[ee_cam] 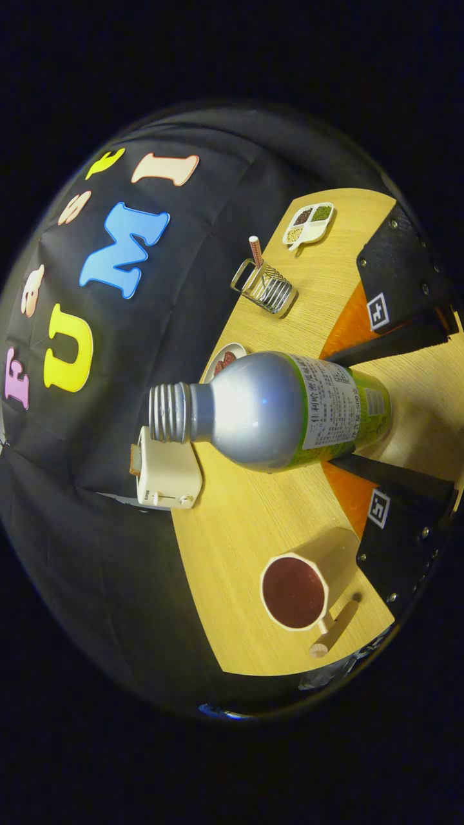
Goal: Take the bottle from table, then pour the juice into the cup, finally place the bottle on the coaster
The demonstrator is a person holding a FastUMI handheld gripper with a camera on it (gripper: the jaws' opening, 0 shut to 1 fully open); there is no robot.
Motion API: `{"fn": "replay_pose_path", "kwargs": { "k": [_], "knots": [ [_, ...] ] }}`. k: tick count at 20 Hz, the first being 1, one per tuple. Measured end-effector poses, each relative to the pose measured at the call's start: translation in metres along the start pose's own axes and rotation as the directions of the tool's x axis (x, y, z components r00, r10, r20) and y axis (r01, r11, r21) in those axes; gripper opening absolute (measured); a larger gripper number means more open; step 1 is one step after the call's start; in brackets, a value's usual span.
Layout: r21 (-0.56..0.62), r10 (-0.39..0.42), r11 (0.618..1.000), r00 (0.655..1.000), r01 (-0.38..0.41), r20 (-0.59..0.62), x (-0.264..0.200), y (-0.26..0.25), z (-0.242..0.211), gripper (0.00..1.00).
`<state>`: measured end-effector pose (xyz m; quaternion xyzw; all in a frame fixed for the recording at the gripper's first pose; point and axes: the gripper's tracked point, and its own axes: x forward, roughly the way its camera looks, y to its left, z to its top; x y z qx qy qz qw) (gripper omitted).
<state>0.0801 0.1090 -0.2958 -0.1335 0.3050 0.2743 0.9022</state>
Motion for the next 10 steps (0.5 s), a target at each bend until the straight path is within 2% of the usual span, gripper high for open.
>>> {"fn": "replay_pose_path", "kwargs": {
  "k": [10],
  "knots": [
    [0.072, -0.033, 0.997, 0.99, 0.023, 0.136, 0.036, -0.02, 0.026, 0.74]
  ]
}}
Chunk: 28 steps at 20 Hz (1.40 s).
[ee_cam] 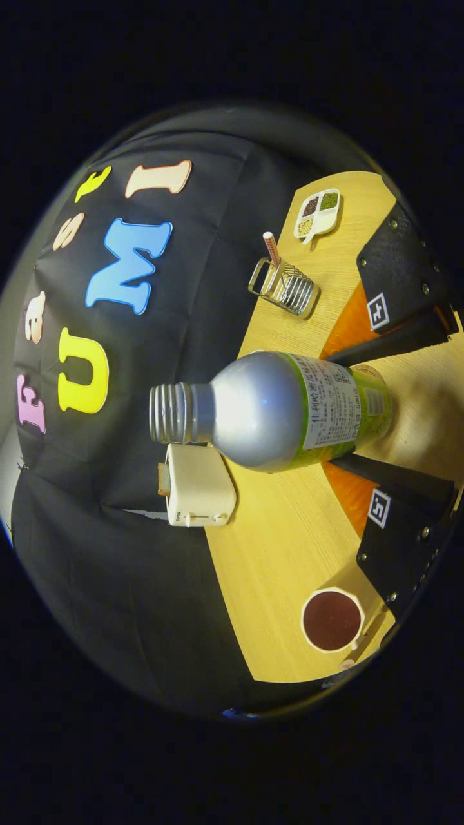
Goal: Take the bottle from table, then pour the juice into the cup, finally place the bottle on the coaster
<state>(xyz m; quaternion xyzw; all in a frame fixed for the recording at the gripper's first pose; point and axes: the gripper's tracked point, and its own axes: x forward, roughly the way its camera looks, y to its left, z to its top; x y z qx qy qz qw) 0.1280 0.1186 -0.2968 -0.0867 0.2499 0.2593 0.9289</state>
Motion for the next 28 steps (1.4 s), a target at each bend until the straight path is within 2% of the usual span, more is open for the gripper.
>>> {"fn": "replay_pose_path", "kwargs": {
  "k": [13, 25, 26, 28],
  "knots": [
    [0.084, -0.008, 0.996, 1.0, 0.008, -0.002, 0.037, -0.008, -0.012, 0.75],
    [0.123, -0.014, 0.992, 0.999, 0.019, -0.044, 0.036, -0.008, -0.027, 0.8],
    [0.132, -0.012, 0.991, 0.999, 0.017, -0.04, 0.033, -0.008, -0.024, 0.84],
    [0.146, -0.029, 0.989, 1.0, 0.03, -0.011, 0.023, -0.012, -0.014, 0.98]
  ]
}}
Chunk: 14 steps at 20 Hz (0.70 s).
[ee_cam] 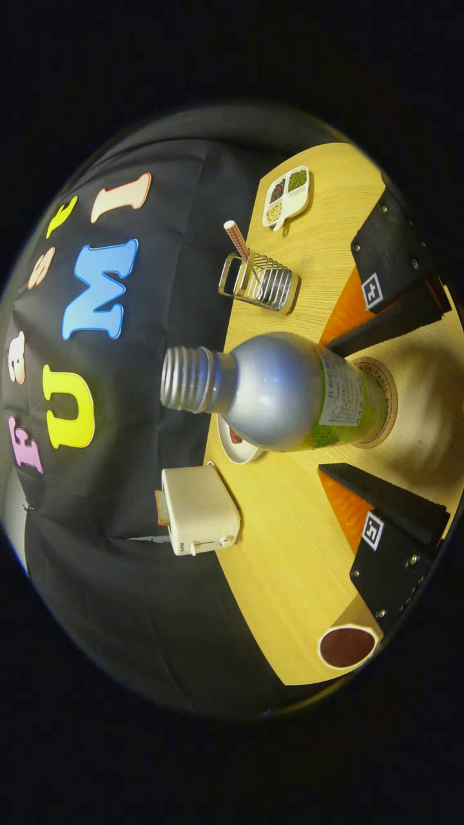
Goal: Take the bottle from table, then pour the juice into the cup, finally place the bottle on the coaster
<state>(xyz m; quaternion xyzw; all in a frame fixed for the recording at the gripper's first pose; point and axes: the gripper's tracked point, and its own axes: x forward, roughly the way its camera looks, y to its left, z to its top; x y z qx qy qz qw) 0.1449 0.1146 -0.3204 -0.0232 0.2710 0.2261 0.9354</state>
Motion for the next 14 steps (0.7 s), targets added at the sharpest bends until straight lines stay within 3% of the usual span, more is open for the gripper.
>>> {"fn": "replay_pose_path", "kwargs": {
  "k": [8, 14],
  "knots": [
    [0.059, -0.094, 0.994, 0.987, 0.087, 0.132, -0.076, -0.01, 0.049, 0.98],
    [0.1, -0.191, 0.98, 0.954, 0.172, 0.232, -0.155, -0.019, 0.089, 0.97]
  ]
}}
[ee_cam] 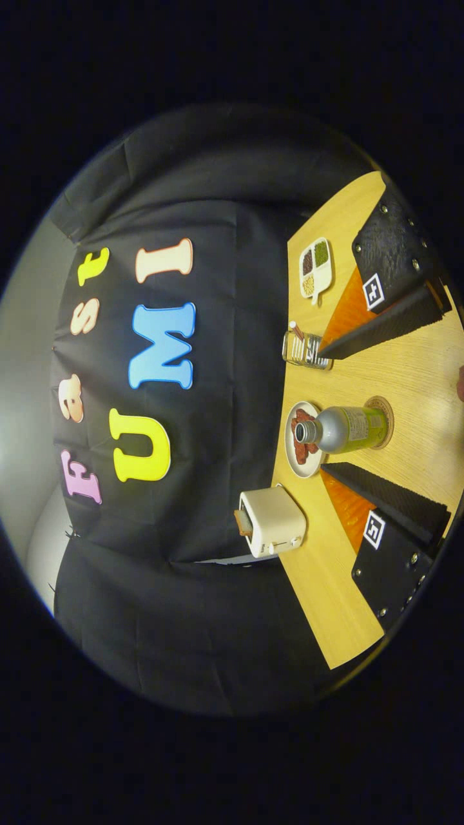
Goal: Take the bottle from table, then pour the juice into the cup, finally place the bottle on the coaster
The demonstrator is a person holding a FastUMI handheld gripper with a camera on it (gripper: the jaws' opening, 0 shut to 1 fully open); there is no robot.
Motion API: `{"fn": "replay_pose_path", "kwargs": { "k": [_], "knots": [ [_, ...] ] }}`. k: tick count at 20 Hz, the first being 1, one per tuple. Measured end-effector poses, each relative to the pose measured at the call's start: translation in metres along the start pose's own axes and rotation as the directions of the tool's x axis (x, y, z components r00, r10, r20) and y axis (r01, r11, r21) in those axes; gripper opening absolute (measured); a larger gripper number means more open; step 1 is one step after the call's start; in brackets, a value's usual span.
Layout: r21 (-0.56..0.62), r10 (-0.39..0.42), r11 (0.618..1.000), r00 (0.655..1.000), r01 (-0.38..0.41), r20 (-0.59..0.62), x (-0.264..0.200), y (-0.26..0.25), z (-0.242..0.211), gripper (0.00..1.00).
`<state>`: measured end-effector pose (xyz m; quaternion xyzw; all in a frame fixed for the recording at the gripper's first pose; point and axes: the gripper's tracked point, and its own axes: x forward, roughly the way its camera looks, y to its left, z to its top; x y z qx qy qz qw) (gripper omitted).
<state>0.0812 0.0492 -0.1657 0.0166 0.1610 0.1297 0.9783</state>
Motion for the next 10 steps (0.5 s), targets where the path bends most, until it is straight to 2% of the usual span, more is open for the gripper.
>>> {"fn": "replay_pose_path", "kwargs": {
  "k": [6, 10],
  "knots": [
    [0.029, -0.094, 0.995, 0.991, 0.091, 0.096, -0.071, -0.004, 0.043, 0.97],
    [-0.014, -0.13, 0.991, 0.982, 0.133, 0.136, -0.102, -0.001, 0.054, 0.97]
  ]
}}
